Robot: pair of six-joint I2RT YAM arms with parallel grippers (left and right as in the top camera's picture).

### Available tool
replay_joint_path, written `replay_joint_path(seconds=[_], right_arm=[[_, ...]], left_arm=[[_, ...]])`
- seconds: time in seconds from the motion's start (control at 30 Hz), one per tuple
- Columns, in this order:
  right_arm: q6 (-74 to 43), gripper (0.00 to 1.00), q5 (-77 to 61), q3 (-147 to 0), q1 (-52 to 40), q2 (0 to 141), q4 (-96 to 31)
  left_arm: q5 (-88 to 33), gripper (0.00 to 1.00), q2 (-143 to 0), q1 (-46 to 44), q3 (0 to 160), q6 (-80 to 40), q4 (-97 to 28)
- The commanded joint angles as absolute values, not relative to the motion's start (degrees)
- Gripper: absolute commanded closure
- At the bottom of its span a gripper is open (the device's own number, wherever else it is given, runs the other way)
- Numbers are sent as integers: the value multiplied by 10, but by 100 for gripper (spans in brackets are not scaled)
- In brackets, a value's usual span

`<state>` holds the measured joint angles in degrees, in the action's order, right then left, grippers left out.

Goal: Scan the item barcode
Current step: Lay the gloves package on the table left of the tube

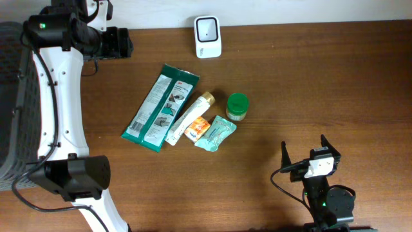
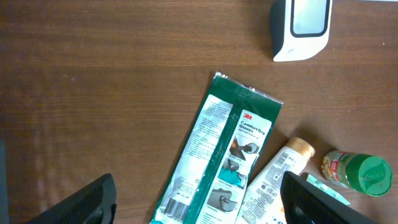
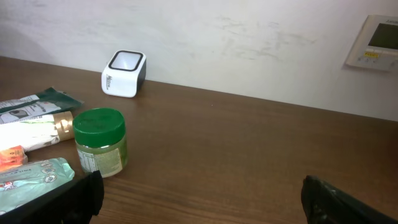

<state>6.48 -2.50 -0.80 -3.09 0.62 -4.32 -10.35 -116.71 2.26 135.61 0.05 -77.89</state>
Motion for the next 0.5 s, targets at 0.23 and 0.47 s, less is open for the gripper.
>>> replay_joint_path(seconds=[0.23, 0.47], right_arm=[[68, 2, -28, -3, -30, 4, -43], [68, 2, -28, -3, -30, 4, -43]], left_arm=[[-112, 18, -1163, 18, 1352, 10, -788], [-112, 14, -1163, 16, 1351, 10, -801]])
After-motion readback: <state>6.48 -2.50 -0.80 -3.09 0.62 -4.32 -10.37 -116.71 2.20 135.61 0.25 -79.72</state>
